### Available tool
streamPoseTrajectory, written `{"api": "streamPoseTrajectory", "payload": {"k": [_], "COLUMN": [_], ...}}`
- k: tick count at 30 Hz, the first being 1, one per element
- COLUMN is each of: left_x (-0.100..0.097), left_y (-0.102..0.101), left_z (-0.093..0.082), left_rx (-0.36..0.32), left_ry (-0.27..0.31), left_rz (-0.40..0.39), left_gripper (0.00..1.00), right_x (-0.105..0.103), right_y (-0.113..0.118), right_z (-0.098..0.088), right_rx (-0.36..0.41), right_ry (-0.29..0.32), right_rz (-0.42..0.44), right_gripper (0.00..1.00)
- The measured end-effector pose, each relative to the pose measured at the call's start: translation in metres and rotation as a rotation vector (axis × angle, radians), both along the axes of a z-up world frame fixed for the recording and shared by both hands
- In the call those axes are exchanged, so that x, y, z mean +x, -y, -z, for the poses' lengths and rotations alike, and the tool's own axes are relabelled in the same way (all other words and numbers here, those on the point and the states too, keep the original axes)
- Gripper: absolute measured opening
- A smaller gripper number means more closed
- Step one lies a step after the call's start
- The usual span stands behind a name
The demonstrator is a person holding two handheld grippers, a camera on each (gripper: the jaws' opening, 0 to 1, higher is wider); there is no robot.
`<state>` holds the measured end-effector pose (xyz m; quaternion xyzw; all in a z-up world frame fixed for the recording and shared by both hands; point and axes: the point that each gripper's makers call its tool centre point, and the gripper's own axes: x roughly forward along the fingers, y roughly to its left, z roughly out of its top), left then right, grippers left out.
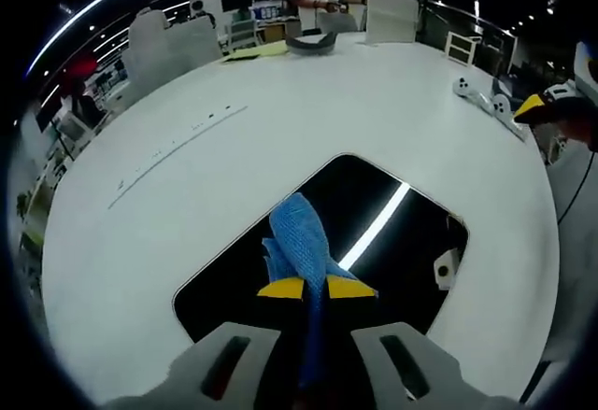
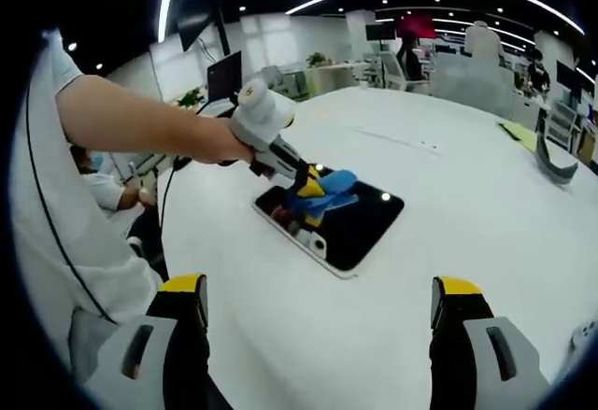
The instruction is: Wipe the mirror surface with the cleaning cloth until all visible marks leave the cleaned area.
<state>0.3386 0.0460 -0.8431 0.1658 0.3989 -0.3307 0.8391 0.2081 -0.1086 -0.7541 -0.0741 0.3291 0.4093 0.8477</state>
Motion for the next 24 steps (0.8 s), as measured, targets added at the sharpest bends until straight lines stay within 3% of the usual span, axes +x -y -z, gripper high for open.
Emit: {"api": "streamPoseTrajectory", "payload": {"k": [24], "left_x": [-0.002], "left_y": [-0.045], "left_z": [0.0], "left_rx": [0.037], "left_ry": [0.0], "left_rz": [-0.077], "left_gripper": [0.03], "right_x": [-0.003], "right_y": [-0.005], "right_z": [0.0], "right_rx": [0.005], "right_ry": [-0.001], "right_rz": [-0.008], "right_gripper": [1.0]}}
